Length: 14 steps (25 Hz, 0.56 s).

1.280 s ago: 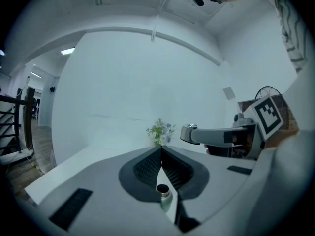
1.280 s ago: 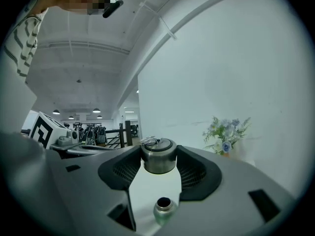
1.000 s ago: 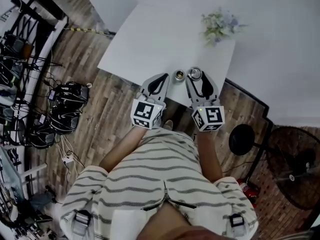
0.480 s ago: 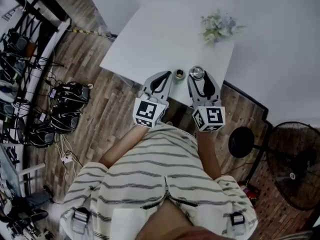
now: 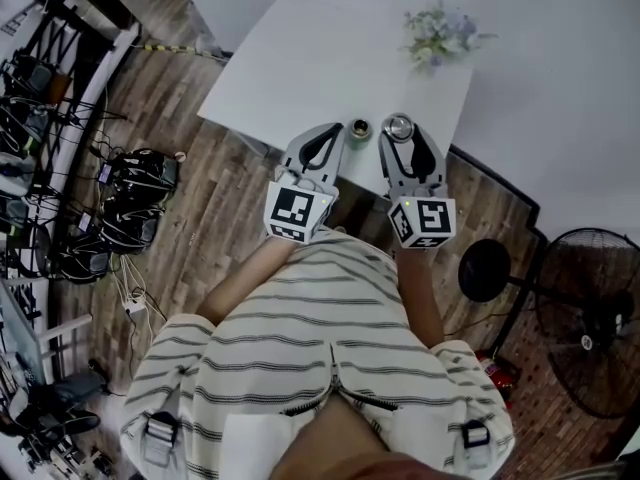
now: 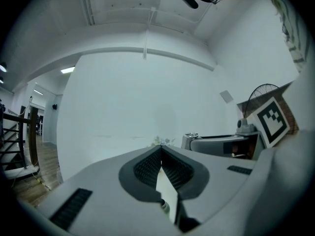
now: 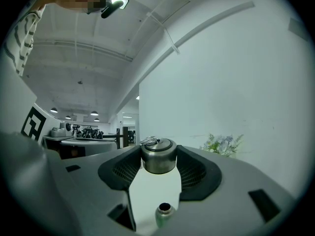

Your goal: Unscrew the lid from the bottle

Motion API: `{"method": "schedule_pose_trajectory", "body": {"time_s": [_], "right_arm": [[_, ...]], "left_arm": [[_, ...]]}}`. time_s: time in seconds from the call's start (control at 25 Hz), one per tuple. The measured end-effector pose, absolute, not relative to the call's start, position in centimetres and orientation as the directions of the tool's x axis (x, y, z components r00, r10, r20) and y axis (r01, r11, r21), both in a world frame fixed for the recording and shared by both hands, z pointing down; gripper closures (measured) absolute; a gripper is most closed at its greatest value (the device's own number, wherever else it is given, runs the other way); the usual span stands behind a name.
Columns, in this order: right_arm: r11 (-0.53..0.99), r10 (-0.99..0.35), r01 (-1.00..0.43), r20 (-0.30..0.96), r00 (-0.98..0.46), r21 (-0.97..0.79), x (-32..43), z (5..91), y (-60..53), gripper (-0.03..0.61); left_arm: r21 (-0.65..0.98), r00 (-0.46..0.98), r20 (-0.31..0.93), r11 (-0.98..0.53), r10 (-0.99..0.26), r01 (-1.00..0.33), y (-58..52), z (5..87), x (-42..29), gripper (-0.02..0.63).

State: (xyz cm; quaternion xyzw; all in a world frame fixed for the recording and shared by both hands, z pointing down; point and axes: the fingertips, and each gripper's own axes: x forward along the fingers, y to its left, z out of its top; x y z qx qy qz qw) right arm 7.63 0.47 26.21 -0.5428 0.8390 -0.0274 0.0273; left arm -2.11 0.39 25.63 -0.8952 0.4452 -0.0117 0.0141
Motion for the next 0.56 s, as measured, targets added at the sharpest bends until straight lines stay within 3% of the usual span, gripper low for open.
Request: {"method": "schedule_pose_trajectory", "body": {"time_s": [0.56], "right_arm": [[0.402, -0.915, -0.912, -0.014, -0.402, -0.081, 8.39, 26.52, 0.76, 0.344]], "left_arm": [[-0.046, 0.609, 0.019, -0.609, -0.793, -0.792, 1.01, 26.20, -1.27, 0.614]]}}
